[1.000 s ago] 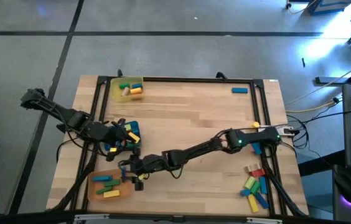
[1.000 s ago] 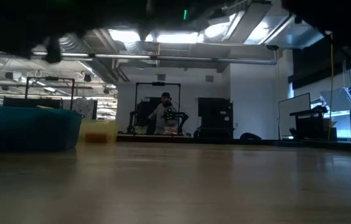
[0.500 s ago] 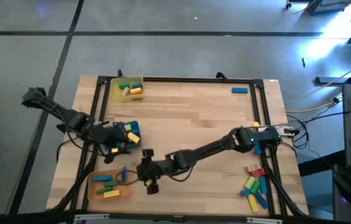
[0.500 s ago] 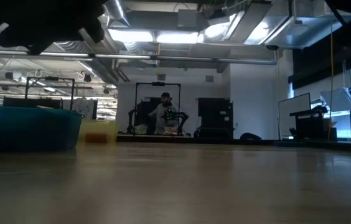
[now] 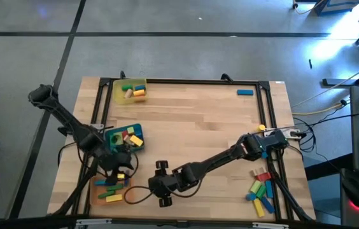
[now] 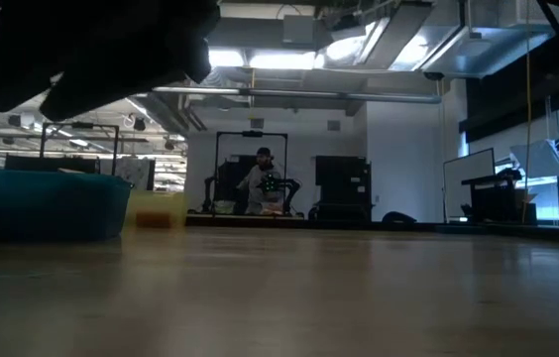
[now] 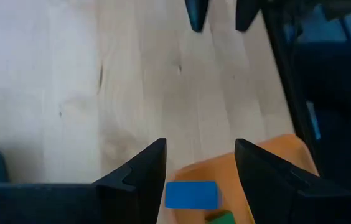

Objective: Sort blocks by size
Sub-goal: Put the blue block into the orange bin

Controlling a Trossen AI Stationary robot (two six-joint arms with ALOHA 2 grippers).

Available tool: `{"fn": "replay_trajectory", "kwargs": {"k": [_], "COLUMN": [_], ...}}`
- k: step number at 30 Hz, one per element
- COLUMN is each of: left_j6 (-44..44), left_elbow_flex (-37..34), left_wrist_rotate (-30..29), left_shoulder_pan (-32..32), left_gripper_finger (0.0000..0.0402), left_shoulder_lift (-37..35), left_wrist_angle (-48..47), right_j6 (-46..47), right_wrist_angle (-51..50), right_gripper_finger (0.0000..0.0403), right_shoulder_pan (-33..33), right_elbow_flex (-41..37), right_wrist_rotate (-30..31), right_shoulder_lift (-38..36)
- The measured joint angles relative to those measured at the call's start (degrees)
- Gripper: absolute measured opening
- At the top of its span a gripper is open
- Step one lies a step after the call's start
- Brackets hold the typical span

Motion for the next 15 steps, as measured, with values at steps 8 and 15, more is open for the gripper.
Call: {"fn": "replay_trajectory", "kwargs": {"k": [8, 15], "left_j6": [-4.9, -12.2], "left_elbow_flex": [5.0, 6.7], "left_wrist_rotate": [1.4, 5.8], "left_shoulder_pan": [-3.8, -7.2], "left_gripper_finger": [0.0175, 0.0175], "left_shoulder_lift": [4.0, 4.0], "left_wrist_angle": [-7.9, -11.9], "right_j6": [1.9, 3.1], "right_wrist_angle": [-1.9, -3.7], "right_gripper_finger": [0.0204, 0.0204], "right_shoulder_pan": [0.0, 0.0], "right_elbow_flex": [0.0, 0.0], "right_wrist_rotate": [-0.1, -0.1], "right_shoulder_lift": [0.0, 0.1]}}
